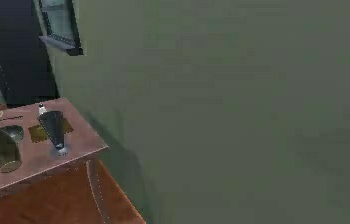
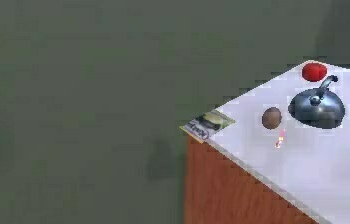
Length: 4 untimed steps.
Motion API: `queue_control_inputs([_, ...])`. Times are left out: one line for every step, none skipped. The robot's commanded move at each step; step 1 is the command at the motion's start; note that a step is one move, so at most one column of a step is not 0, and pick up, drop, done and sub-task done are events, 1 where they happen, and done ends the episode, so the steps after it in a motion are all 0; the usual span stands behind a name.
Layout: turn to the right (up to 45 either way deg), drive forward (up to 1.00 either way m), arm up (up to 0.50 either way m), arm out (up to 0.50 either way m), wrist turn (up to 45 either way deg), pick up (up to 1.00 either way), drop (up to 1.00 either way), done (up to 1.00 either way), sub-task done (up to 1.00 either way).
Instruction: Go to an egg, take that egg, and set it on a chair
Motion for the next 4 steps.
queue_control_inputs([27.0,0.0,0.0,0.0,0.0,0.0,0.0,0.0,0.0])
queue_control_inputs([0.0,0.0,0.5,0.0,0.0,0.0,0.0,0.0,0.0])
queue_control_inputs([0.0,0.0,0.38,0.0,0.0,0.0,0.0,0.0,0.0])
queue_control_inputs([0.0,0.0,0.0,0.44,0.0,0.0,0.0,0.0,0.0])
